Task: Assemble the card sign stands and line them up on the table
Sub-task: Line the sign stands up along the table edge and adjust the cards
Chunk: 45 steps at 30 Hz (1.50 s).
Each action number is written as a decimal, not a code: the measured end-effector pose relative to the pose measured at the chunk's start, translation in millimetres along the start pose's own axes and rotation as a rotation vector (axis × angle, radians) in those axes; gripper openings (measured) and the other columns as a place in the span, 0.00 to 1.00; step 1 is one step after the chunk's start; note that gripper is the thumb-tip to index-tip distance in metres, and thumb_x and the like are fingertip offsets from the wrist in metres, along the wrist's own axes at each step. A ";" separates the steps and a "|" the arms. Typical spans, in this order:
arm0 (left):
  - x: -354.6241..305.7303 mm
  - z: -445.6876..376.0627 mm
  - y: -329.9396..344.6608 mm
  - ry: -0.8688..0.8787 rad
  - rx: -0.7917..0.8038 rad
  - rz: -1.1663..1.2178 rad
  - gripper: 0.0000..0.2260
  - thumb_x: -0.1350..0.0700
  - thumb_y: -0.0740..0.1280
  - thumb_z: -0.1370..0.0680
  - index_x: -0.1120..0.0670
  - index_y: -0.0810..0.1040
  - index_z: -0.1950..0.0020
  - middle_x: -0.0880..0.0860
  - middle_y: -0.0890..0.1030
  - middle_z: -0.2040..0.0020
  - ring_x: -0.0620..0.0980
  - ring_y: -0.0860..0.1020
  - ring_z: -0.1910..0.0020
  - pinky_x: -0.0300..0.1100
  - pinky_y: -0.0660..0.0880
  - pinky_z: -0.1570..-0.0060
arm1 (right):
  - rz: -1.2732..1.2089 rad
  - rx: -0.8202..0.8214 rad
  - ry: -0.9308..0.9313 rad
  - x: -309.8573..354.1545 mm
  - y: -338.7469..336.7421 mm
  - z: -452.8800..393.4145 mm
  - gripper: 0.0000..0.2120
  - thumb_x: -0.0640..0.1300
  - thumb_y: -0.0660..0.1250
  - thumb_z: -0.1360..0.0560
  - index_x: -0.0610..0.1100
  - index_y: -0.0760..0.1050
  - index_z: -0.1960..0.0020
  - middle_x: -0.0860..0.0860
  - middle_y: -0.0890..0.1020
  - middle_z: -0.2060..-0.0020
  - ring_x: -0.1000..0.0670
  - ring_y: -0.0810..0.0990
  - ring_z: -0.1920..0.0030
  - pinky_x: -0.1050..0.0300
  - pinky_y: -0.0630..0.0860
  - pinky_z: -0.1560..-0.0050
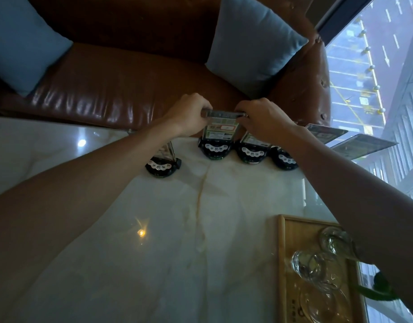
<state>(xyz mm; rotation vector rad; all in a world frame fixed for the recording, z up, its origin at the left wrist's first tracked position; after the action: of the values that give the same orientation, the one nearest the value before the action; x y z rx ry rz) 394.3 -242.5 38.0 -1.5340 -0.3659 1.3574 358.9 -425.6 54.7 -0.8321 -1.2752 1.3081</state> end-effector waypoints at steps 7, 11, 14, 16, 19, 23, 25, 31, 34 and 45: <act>23.1 34.7 -47.8 -0.112 0.167 -0.110 0.24 0.46 0.74 0.24 0.55 0.78 0.31 0.53 0.81 0.36 0.52 0.79 0.38 0.48 0.75 0.40 | -0.102 -0.249 -0.019 34.0 -16.2 6.0 0.19 0.49 0.65 0.21 0.43 0.75 0.33 0.44 0.81 0.39 0.42 0.77 0.38 0.43 0.73 0.37; 54.5 60.0 -68.3 -0.199 0.348 -0.188 0.27 0.44 0.78 0.29 0.54 0.79 0.34 0.52 0.82 0.42 0.52 0.79 0.46 0.47 0.75 0.47 | -0.236 -0.126 -0.126 90.9 -5.7 4.8 0.15 0.52 0.65 0.22 0.49 0.78 0.37 0.51 0.83 0.44 0.48 0.81 0.45 0.46 0.80 0.46; 78.9 76.7 -72.5 -0.218 0.266 -0.215 0.21 0.49 0.79 0.29 0.54 0.82 0.39 0.54 0.83 0.43 0.53 0.81 0.47 0.50 0.78 0.46 | -0.275 0.103 -0.205 130.1 16.0 4.0 0.15 0.51 0.68 0.22 0.47 0.77 0.38 0.50 0.84 0.47 0.50 0.83 0.50 0.49 0.81 0.49; 93.0 88.4 -75.1 -0.252 0.112 -0.177 0.14 0.50 0.78 0.28 0.55 0.84 0.47 0.54 0.84 0.48 0.54 0.81 0.51 0.48 0.77 0.52 | -0.241 0.168 -0.174 144.6 29.9 2.0 0.17 0.52 0.69 0.22 0.45 0.75 0.37 0.49 0.84 0.48 0.49 0.83 0.53 0.48 0.82 0.51; 108.7 103.3 -70.4 -0.353 0.003 -0.083 0.19 0.45 0.75 0.26 0.61 0.83 0.62 0.62 0.83 0.63 0.61 0.81 0.63 0.44 0.70 0.65 | -0.262 0.128 -0.069 152.0 42.3 -1.3 0.13 0.48 0.67 0.21 0.44 0.73 0.40 0.46 0.83 0.52 0.46 0.82 0.56 0.46 0.82 0.55; 109.0 109.9 -50.9 -0.325 0.066 0.079 0.22 0.44 0.72 0.25 0.64 0.82 0.61 0.59 0.77 0.69 0.54 0.73 0.71 0.46 0.66 0.66 | -0.304 0.089 -0.019 161.8 45.3 2.4 0.08 0.49 0.63 0.20 0.45 0.75 0.51 0.47 0.82 0.59 0.45 0.82 0.61 0.45 0.82 0.59; 106.1 106.9 -45.4 -0.292 0.111 0.079 0.17 0.49 0.73 0.27 0.62 0.78 0.65 0.58 0.73 0.68 0.51 0.69 0.69 0.47 0.64 0.65 | -0.277 0.163 -0.052 169.2 45.7 5.2 0.09 0.52 0.66 0.22 0.46 0.78 0.51 0.48 0.83 0.59 0.47 0.82 0.61 0.46 0.82 0.57; 91.6 116.5 -47.5 -0.303 0.269 0.131 0.28 0.43 0.80 0.34 0.54 0.78 0.39 0.53 0.79 0.48 0.52 0.78 0.49 0.47 0.75 0.49 | -0.275 0.226 -0.081 158.5 31.9 -0.3 0.14 0.40 0.63 0.21 0.45 0.81 0.39 0.48 0.84 0.44 0.49 0.82 0.45 0.51 0.78 0.40; 80.0 120.4 -44.8 -0.300 0.207 0.184 0.26 0.41 0.78 0.31 0.57 0.79 0.41 0.52 0.83 0.47 0.53 0.81 0.47 0.47 0.75 0.52 | -0.318 0.126 -0.014 145.7 27.8 -12.0 0.12 0.40 0.63 0.20 0.45 0.82 0.42 0.50 0.85 0.47 0.50 0.83 0.48 0.50 0.79 0.41; 128.3 108.4 -53.1 -0.295 0.186 0.117 0.29 0.60 0.76 0.26 0.59 0.71 0.27 0.58 0.80 0.36 0.55 0.80 0.41 0.47 0.77 0.43 | -0.319 0.264 -0.054 178.3 54.5 -13.4 0.13 0.50 0.71 0.24 0.45 0.79 0.43 0.51 0.83 0.53 0.50 0.82 0.55 0.56 0.80 0.58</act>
<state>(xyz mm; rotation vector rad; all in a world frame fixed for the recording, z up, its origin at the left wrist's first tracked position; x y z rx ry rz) 361.2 -70.0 24.8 -1.2198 -0.3249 1.6677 328.2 -242.4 33.8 -0.3919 -1.1888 1.2115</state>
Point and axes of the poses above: each hand's wrist, its own z-axis away from the middle knuckle, its own y-axis out of the palm, x = y × z, the point moved 3 cm from there along -z, towards the middle knuckle
